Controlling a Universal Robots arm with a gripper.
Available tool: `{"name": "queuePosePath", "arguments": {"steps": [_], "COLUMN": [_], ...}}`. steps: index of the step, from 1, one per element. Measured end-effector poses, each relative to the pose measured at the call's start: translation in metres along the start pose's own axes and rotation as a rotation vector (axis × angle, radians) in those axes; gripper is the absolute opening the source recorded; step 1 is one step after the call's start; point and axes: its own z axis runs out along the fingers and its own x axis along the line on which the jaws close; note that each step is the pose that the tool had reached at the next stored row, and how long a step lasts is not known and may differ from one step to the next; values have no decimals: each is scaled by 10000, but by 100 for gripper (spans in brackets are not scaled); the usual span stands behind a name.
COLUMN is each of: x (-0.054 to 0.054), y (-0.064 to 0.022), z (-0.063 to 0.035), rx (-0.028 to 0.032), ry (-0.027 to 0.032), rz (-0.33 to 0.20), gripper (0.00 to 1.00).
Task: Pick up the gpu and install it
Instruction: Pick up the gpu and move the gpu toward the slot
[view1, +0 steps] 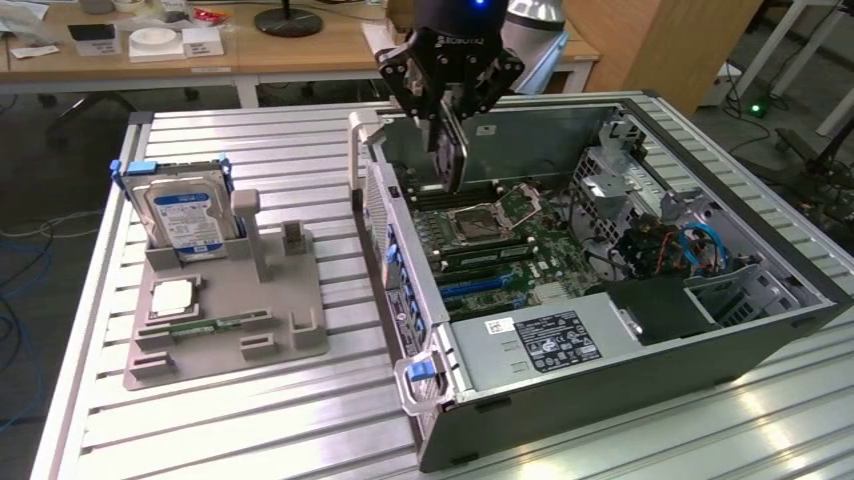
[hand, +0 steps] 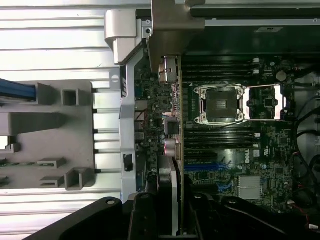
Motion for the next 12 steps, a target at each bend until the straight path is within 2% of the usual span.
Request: {"name": "queuePosePath", "arguments": {"steps": [4,5,12], "x": [-111,-208,-399], "y": [5,10,18], "z": [3,6,11], "rx": [0,1,1], "ry": [0,1,0], "rz": [-2,1,-1], "gripper": [28,28,28]}}
